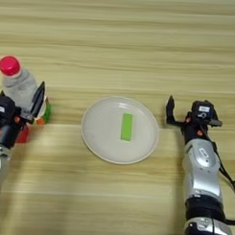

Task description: Move the objects on the table

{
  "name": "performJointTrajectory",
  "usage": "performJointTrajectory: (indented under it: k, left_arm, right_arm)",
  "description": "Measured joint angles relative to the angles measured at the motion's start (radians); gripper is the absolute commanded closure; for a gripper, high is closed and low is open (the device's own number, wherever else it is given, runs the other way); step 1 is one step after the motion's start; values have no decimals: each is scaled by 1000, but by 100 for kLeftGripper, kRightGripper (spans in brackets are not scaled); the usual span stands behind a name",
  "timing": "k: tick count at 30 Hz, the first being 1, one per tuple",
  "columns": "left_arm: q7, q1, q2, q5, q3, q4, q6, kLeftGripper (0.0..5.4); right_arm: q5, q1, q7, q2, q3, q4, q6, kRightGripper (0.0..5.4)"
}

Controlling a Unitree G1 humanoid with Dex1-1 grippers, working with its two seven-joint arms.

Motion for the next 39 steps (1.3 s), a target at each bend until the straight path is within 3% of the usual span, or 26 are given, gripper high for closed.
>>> performJointTrajectory:
  k: [12,39]
  left_arm:
    - [-12,0,-35,23,-104,41,2,227]
    - [-12,-46,-56,39,-99,294,-30,227]
  right_arm:
    - [0,-4,-1,2,3,1,-1,0]
    - [0,-5,0,2,3,1,-1,0]
